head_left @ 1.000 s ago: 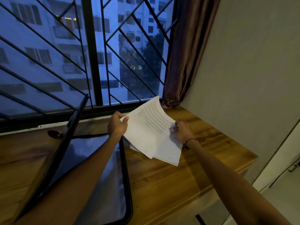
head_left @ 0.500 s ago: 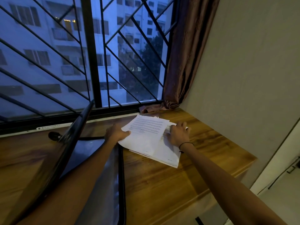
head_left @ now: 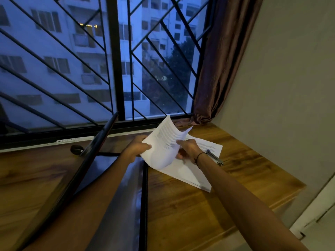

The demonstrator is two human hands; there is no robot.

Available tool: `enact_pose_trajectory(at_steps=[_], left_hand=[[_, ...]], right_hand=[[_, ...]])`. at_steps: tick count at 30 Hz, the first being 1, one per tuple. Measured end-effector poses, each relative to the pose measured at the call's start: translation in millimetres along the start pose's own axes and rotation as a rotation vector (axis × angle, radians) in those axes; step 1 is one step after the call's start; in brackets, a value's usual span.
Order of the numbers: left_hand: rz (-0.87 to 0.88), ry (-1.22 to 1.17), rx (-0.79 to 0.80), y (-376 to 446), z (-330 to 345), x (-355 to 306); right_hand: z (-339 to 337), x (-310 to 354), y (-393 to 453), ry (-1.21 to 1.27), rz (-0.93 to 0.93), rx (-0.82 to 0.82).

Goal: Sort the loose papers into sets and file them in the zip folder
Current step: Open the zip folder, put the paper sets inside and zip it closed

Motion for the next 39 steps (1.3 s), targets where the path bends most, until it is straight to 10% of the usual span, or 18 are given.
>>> enact_pose_trajectory(at_steps=[7,12,22,29,39], left_hand=[[0.208,0.224,0.247,-14.6,18.8,-41.5],[0.118,0.320,0.520,-47.2,37.4,-38.4],[0.224,0.410,-0.153,-64.5,-123.7,-43.5],[0.201,0.644,-0.194,-75.4,-137.8,-37.1],[0.094,1.260,-0.161,-119.4,-201.9,23.0]], right_hand=[[52.9,18.8,-9.2,0.223,0.130,0.192],[47.8,27.5,-2.7,0.021,0.150,-0.041],[118.5,24.3,-34.5,0.731,-0.152,-0.140],[209.1,6.2,-89.5,0.266,-0.036,-0.158],[223.1,23.4,-79.9,-0.007,-0.330,-0.232]])
Point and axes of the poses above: each hand's wrist, its own y-axis towards the middle knuckle, its own z-axis out of the palm, x = y × z, the point moved 9 cm from there along y, towards the middle knuckle, and after that the axes turned 9 degrees about x, right-handed, at the moved point
